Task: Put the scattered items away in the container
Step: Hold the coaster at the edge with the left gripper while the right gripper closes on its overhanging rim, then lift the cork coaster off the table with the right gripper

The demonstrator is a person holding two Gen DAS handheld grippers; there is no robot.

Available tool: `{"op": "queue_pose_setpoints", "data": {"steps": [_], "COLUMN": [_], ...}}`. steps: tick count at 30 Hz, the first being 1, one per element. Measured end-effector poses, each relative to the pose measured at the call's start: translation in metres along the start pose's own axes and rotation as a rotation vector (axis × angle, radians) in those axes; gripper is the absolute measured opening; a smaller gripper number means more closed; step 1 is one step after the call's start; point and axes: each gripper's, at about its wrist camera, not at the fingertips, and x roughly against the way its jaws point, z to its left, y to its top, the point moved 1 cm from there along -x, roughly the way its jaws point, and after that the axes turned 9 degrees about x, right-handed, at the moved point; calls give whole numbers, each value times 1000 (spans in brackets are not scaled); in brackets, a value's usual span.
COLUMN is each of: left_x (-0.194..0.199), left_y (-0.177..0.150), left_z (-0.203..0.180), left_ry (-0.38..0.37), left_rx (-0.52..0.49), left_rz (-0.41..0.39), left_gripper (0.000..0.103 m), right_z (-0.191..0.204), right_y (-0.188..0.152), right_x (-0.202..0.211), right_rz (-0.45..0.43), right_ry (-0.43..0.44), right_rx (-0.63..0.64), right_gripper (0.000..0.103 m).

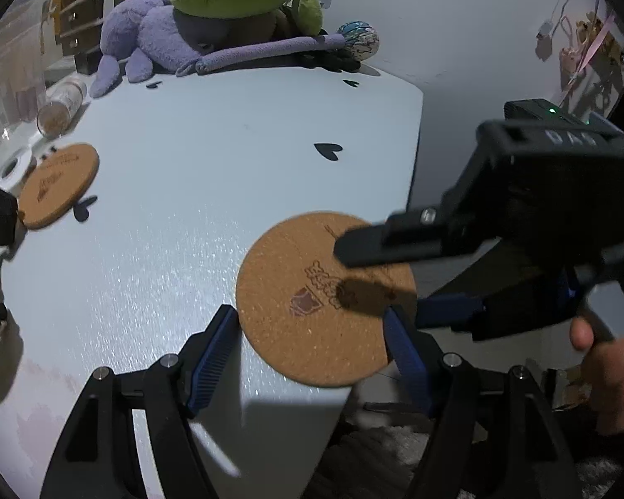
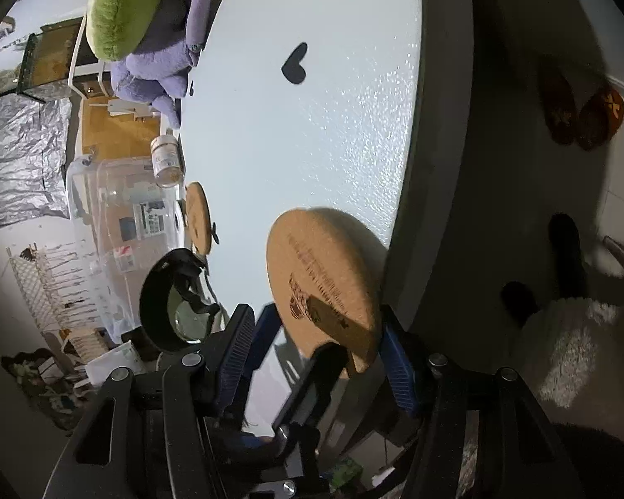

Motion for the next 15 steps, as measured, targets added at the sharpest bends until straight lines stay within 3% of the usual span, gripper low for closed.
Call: {"op": "queue_pose_setpoints", "data": {"steps": [3,5,7,8,15], "left_x": [4,5,7,9,24], "left_y": [-3,-4,-4,-4,-5], "left_z": [2,3,5,6,7], "left_ry": [-23,-27,-29,-33,-34], "left_rx": [13,20,29,32,27], "left_rz": [8,3,-2,-2,-17], "left_gripper": [73,73,73,73,73], "right_z": [3,5,4,2,13], "right_y": [-2,-5,-7,-8,-12], "right_x": [3,4,5,6,11], "right_rz": [3,2,-2,-3,-15], "right_ry": [-9,-46,-86,-93,-107], "right_rx": [-6,5,21,21,69], "right_gripper": [60,49,28,23,18]}}
